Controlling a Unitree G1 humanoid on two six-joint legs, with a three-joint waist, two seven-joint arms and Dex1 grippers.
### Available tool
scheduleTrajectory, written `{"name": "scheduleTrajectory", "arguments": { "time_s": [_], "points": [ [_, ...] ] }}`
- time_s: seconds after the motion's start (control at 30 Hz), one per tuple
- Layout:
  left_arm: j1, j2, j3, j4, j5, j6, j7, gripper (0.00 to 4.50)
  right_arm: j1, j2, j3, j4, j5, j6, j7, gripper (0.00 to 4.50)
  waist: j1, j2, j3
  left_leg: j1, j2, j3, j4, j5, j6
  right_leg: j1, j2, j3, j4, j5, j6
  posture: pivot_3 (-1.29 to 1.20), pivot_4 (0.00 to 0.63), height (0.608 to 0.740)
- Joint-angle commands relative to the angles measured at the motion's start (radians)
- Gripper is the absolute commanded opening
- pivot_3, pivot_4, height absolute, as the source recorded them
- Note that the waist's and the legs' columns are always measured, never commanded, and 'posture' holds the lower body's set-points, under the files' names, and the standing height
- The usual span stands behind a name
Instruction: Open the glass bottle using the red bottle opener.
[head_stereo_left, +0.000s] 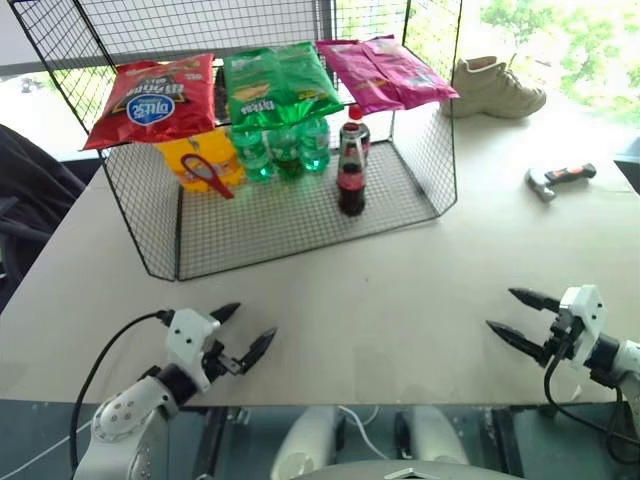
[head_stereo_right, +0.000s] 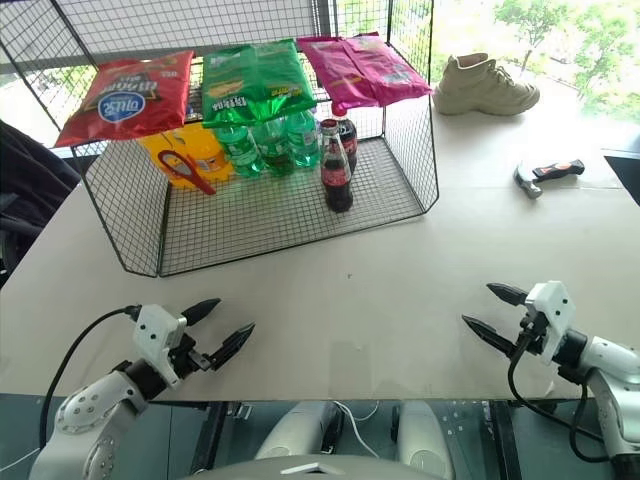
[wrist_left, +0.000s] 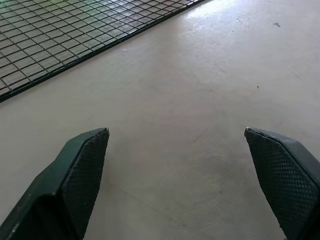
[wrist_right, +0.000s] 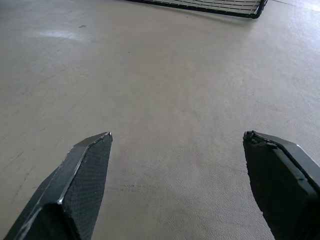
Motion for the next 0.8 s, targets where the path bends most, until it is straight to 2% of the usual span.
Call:
{"name": "scheduleTrajectory", "arguments": {
  "time_s": [0.03,0.2,0.4,0.63,0.8],
  "points": [
    [-0.026,-0.001,0.031,-0.018,-0.016,-0.007,0.027,4.5,-0.006,0.009,0.001,-0.038,0.006,-0.016,0.004,4.2,0.0,0.0,0.0,0.0,0.0,0.0,0.0,0.0,0.0,0.0,0.0,0.0,0.0,0.0,0.0,0.0,0.15,0.74],
    [-0.121,-0.04,0.031,-0.002,0.017,0.0,0.137,4.5,-0.011,0.046,0.039,-0.155,0.03,0.034,-0.036,4.2,0.001,0.0,0.0,0.0,0.0,0.0,0.0,0.0,0.0,0.0,0.0,0.0,0.0,0.001,0.002,0.0,0.15,0.74],
    [-0.328,-0.133,0.061,0.031,0.033,0.042,0.358,4.5,-0.07,0.125,0.135,-0.367,0.053,0.129,-0.146,4.2,0.001,0.0,0.0,0.0,0.0,-0.001,0.0,0.0,0.0,0.0,0.001,0.0,0.0,0.002,0.004,0.0,0.15,0.74],
    [-0.504,-0.152,0.082,0.076,0.083,0.073,0.513,4.5,-0.165,0.231,0.225,-0.534,0.061,0.213,-0.307,4.2,0.0,-0.001,0.0,0.0,-0.001,-0.001,0.0,0.002,-0.003,-0.001,0.002,0.0,0.001,0.003,0.004,0.0,0.15,0.74],
    [-0.607,-0.139,0.099,0.107,0.106,0.098,0.583,4.5,-0.206,0.257,0.302,-0.611,0.007,0.212,-0.358,4.2,0.0,-0.002,0.0,-0.003,-0.002,-0.001,0.0,0.003,-0.005,-0.006,0.004,0.0,0.002,0.003,0.004,0.0,0.15,0.74]
  ]
}}
